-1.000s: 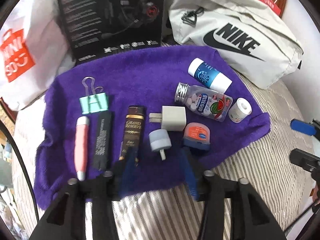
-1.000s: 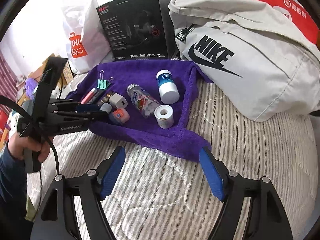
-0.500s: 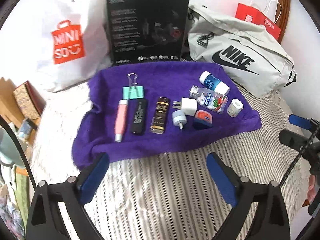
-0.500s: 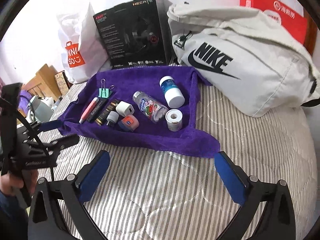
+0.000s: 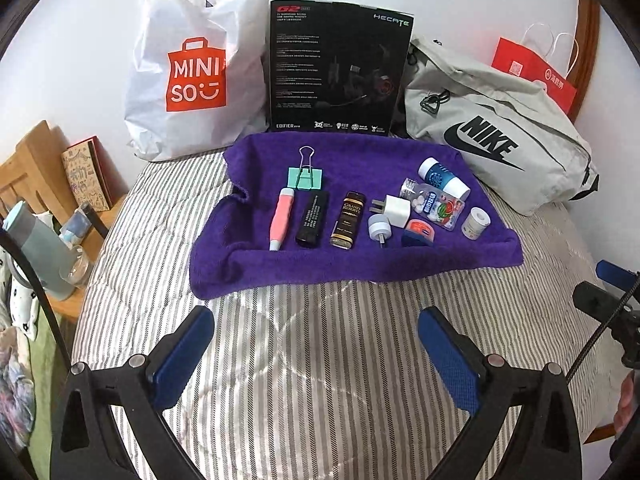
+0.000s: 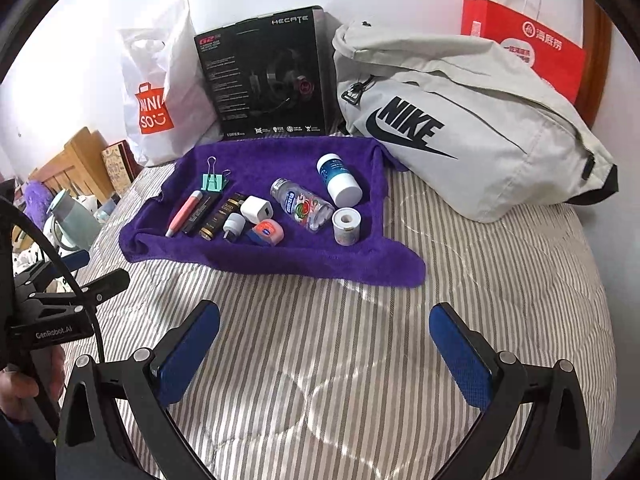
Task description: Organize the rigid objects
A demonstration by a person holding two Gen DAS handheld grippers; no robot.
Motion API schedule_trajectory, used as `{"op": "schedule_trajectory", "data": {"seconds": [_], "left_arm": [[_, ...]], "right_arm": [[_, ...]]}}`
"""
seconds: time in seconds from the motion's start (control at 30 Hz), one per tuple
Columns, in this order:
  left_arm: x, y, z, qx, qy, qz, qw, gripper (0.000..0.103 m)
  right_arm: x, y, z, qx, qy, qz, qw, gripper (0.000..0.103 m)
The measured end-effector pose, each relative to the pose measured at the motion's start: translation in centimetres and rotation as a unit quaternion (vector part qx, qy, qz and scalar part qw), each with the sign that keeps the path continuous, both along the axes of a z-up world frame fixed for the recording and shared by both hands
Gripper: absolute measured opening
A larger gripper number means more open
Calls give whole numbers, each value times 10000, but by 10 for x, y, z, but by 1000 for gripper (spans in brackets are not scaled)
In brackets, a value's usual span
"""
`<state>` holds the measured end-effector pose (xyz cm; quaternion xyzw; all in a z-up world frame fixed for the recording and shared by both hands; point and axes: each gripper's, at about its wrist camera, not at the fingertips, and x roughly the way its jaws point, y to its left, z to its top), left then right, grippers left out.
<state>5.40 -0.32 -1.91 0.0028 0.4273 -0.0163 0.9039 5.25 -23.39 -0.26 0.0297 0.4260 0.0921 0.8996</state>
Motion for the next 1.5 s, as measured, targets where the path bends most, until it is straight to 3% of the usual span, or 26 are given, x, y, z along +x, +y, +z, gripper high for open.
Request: {"op": "schedule_trajectory", "data": {"seconds": [0.3, 0.87, 1.5], "left_arm": [[-14, -7, -1, 143, -51, 55, 9999, 103], [-27, -2, 8, -112, -98, 122, 9998, 103], [-29, -3, 7, -58, -46, 115, 9999, 103]], "right_arm": [[-21, -9, 0, 26, -23, -153, 9999, 103], [-34, -8, 1, 0, -1, -185, 9998, 103], [-37, -12, -1, -19, 45, -222, 9997, 103]]}}
